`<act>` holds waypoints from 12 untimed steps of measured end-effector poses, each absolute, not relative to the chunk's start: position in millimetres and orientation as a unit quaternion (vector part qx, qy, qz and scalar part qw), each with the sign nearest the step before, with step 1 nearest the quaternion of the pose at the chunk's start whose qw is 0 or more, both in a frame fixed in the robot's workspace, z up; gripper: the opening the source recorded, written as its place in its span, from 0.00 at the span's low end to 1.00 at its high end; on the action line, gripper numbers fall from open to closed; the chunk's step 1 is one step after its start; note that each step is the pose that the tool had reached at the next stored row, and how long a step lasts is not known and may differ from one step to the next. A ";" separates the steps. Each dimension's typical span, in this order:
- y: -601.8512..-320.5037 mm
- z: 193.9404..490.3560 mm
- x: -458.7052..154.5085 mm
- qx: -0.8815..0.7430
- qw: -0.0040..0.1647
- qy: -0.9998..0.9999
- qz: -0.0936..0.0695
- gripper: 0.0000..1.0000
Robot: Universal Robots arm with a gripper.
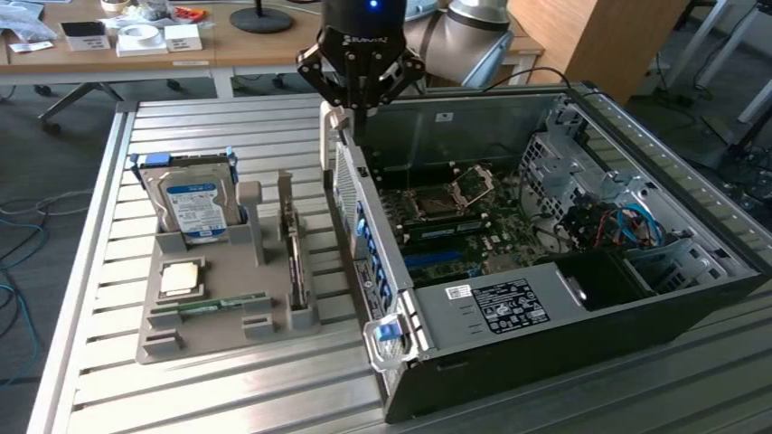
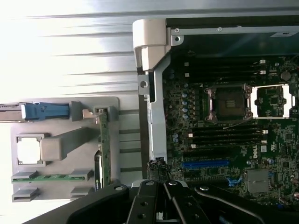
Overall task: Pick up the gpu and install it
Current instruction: 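Reach for the gpu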
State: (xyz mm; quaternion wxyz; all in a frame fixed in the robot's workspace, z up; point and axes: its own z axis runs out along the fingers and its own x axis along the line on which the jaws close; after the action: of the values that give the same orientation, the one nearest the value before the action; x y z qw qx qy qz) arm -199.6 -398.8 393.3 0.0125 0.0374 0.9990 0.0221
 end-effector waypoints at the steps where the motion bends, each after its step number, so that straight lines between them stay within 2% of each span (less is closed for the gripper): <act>1: -398.8 393.3 -201.5 0.037 0.013 0.999 0.022 0.11; 12: -398.9 393.3 -219.8 0.037 0.012 0.999 0.022 0.11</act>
State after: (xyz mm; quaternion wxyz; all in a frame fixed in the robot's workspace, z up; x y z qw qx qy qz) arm -219.8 -398.9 393.3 0.0125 0.0374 0.9990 0.0221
